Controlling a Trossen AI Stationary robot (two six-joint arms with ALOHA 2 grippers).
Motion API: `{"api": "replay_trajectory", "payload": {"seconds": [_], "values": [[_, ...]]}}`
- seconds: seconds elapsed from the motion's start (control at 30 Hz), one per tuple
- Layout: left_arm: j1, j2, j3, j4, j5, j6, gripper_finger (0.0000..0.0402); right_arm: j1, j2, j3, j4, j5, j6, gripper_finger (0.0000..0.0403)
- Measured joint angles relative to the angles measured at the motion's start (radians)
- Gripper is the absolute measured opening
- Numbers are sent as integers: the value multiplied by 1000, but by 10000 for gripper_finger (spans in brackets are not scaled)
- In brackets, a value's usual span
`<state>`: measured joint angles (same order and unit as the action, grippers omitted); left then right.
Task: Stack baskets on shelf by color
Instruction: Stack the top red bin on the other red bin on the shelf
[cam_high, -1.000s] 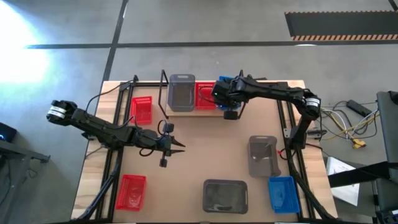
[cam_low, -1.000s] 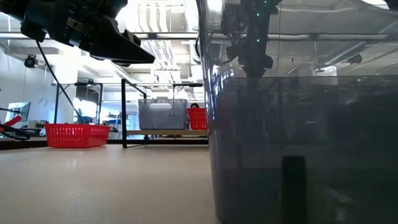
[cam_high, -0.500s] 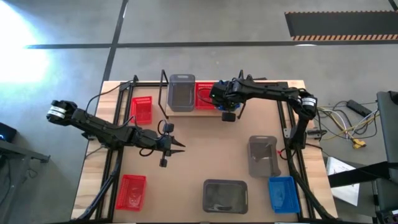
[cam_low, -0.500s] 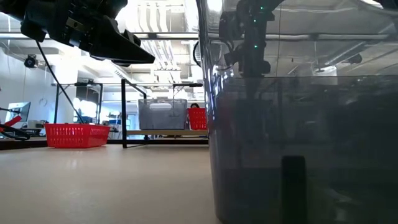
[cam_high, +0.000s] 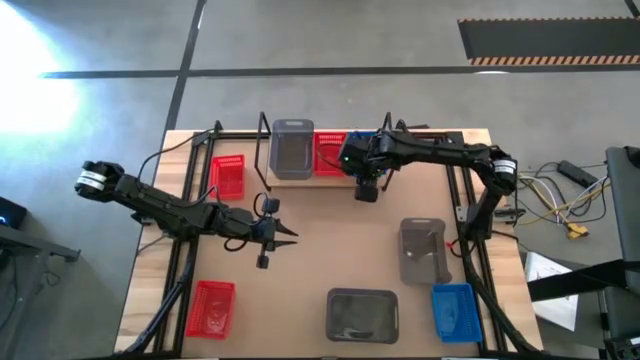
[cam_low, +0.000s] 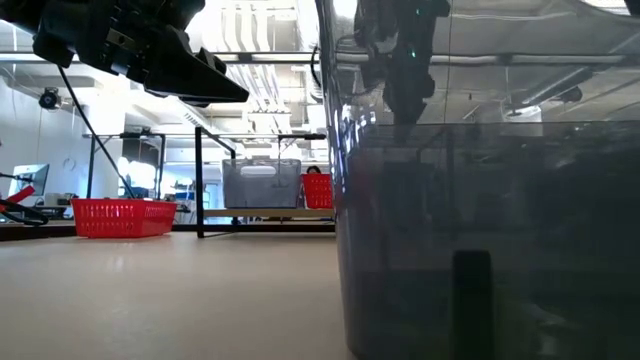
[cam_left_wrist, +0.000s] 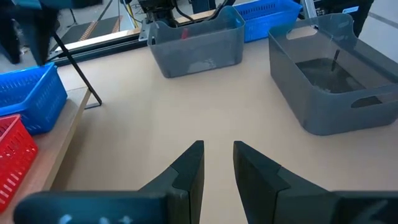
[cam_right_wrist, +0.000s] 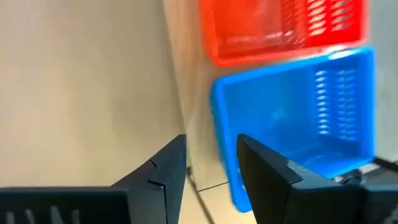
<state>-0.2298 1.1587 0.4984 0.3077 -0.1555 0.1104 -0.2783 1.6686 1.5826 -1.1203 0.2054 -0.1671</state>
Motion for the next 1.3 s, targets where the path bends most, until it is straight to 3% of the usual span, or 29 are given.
{"api": "replay_trajectory", "payload": {"seconds": [0.2,0.4,0.5,0.6,0.67,0.8,0.97,1.1,1.23,1.3], "values": [[-1,0,-1,-2,-4,-1,70,73,-3,-94,45,-5,83,114],[-18,0,-2,-4,-23,0,70,285,-31,-177,240,36,178,86],[-46,-2,3,-43,-111,0,70,400,-48,-250,397,87,240,70],[-86,-18,59,-246,-248,-62,70,500,-61,-343,583,149,290,57],[-97,-34,127,-487,-315,-165,70,553,-65,-407,703,206,309,51],[-96,-37,257,-983,-336,-384,70,625,-66,-526,907,300,313,43],[-53,-45,305,-1369,-332,-510,71,637,-66,-630,1071,320,312,44],[67,-99,276,-1462,-276,-506,87,636,-66,-675,1111,322,309,43],[223,-164,251,-1421,-240,-395,131,638,-66,-704,1120,321,311,43],[313,-179,247,-1397,-169,-352,157,642,-66,-721,1132,321,315,43]]}}
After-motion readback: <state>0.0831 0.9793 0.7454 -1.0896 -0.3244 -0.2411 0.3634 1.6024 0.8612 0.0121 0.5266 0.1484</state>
